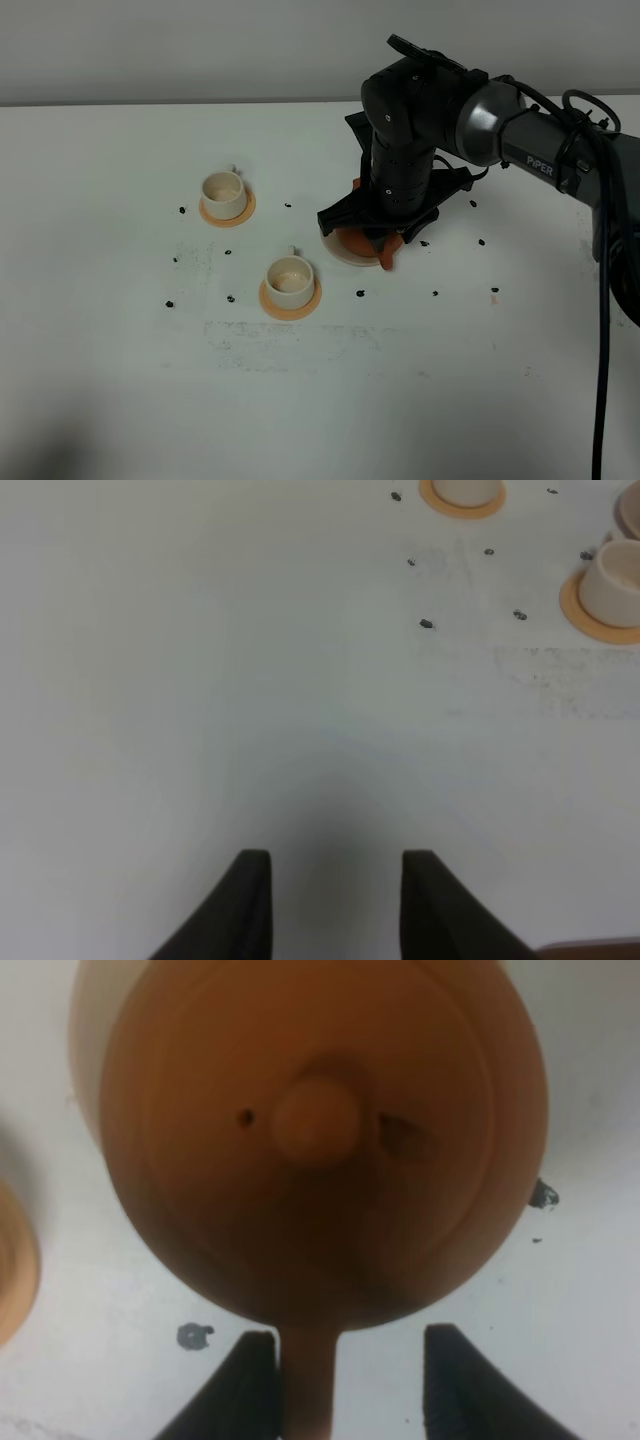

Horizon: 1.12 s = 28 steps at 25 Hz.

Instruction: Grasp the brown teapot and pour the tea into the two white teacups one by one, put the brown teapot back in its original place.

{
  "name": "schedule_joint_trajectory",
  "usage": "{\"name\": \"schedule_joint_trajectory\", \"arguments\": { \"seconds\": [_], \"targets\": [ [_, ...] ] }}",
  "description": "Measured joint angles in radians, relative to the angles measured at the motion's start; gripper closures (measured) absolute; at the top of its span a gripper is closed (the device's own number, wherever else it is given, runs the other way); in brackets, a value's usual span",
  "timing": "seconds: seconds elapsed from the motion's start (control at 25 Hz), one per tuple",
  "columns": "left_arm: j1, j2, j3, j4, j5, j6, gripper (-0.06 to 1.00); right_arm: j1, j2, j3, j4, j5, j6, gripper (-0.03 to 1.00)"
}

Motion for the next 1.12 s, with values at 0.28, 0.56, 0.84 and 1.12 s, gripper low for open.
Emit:
{"name": "schedule_joint_trajectory", "arguments": {
  "seconds": [0.28, 0.56, 0.84, 1.12],
  "targets": [
    [0.0, 0.0, 0.0, 0.0, 0.0, 0.001, 0.65, 0.0, 0.008, 0.0, 0.014, -0.011, -0.01, 0.64],
    [0.0, 0.0, 0.0, 0.0, 0.0, 0.001, 0.65, 0.0, 0.01, 0.0, 0.019, -0.009, -0.023, 0.64],
    [0.0, 0.0, 0.0, 0.0, 0.0, 0.001, 0.65, -0.002, 0.023, 0.0, 0.034, -0.005, -0.058, 0.64],
    [0.0, 0.0, 0.0, 0.0, 0.0, 0.001, 0.65, -0.005, 0.032, 0.0, 0.052, -0.018, -0.182, 0.89]
  ]
}}
